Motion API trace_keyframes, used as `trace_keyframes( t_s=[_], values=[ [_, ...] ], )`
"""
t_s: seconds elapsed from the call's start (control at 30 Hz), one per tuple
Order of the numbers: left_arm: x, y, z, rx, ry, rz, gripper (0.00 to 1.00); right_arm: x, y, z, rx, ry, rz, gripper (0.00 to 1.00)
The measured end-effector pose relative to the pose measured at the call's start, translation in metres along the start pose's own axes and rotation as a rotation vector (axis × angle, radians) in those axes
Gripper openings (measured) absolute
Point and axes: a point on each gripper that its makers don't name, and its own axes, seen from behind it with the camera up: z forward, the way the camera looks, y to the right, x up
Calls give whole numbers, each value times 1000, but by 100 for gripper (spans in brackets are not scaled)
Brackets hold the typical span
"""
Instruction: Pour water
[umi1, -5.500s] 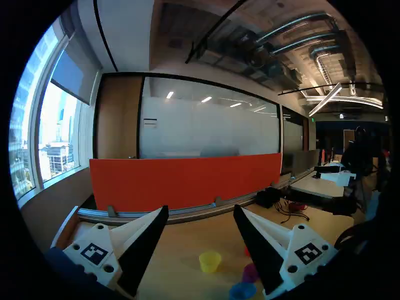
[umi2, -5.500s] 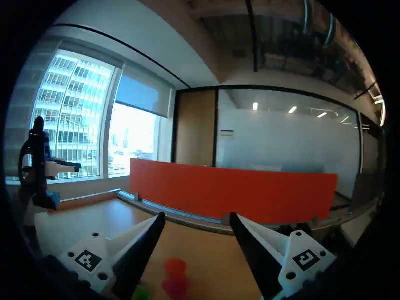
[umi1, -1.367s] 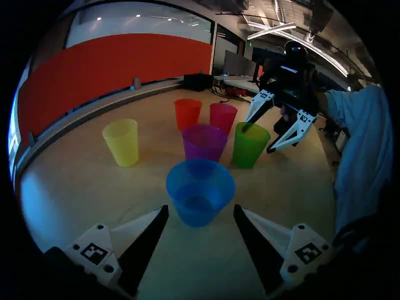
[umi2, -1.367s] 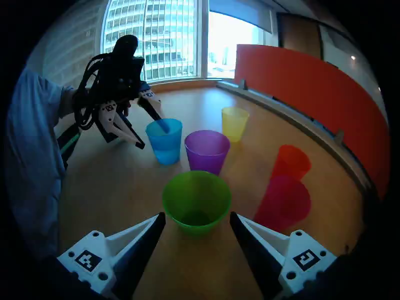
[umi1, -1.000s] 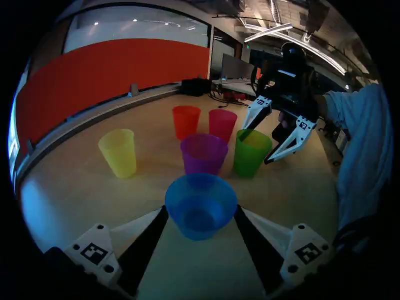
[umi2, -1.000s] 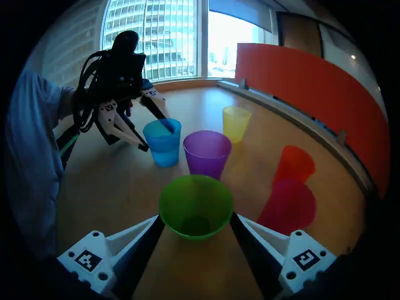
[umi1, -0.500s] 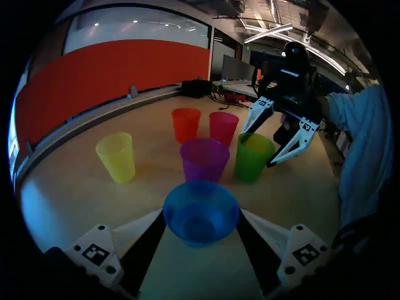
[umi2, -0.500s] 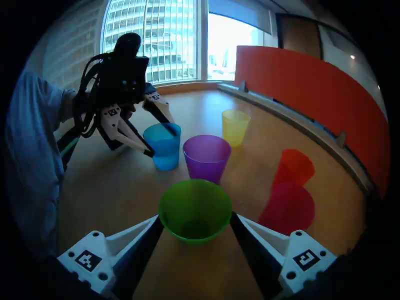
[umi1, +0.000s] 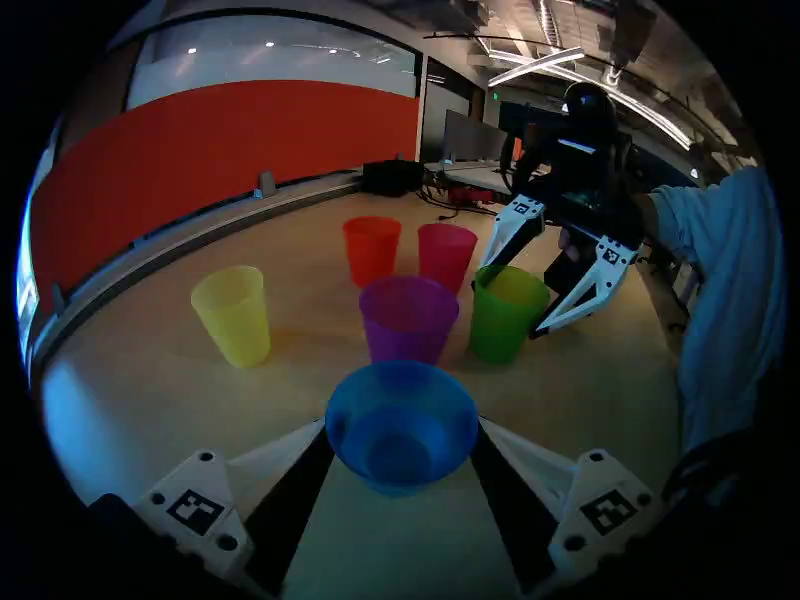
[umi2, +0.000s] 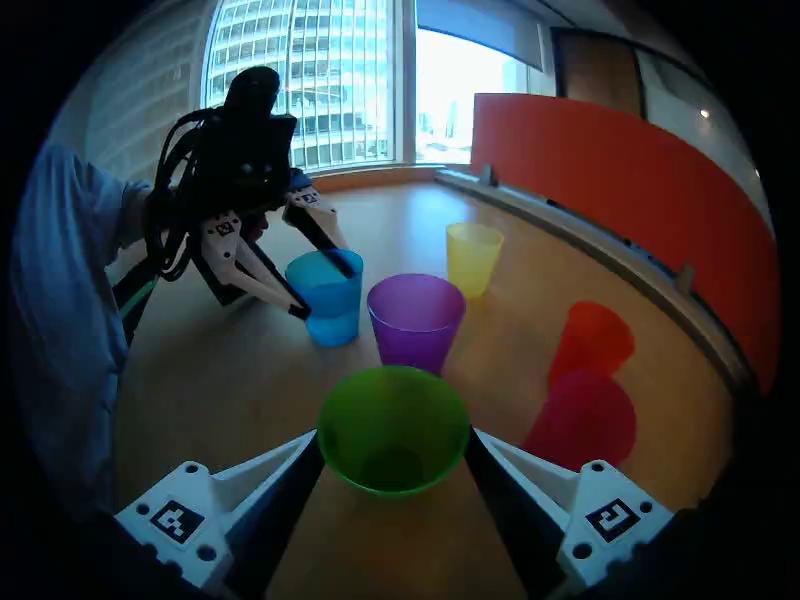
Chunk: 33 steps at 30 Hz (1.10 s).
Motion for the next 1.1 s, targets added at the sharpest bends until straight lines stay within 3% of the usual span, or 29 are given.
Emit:
trace_keyframes(
  t_s=[0.1,0.47,0.67,1.1],
  values=[
    [0,0,0,0,1,2,88,0,-1,1,2,1,2,90],
    [8,0,-5,4,29,-3,88,12,-3,-4,2,37,18,90],
    [30,1,-15,15,86,-7,88,27,0,-12,-24,81,30,90],
    [96,-3,-53,81,237,34,88,90,7,-42,-86,243,28,90]
  ],
)
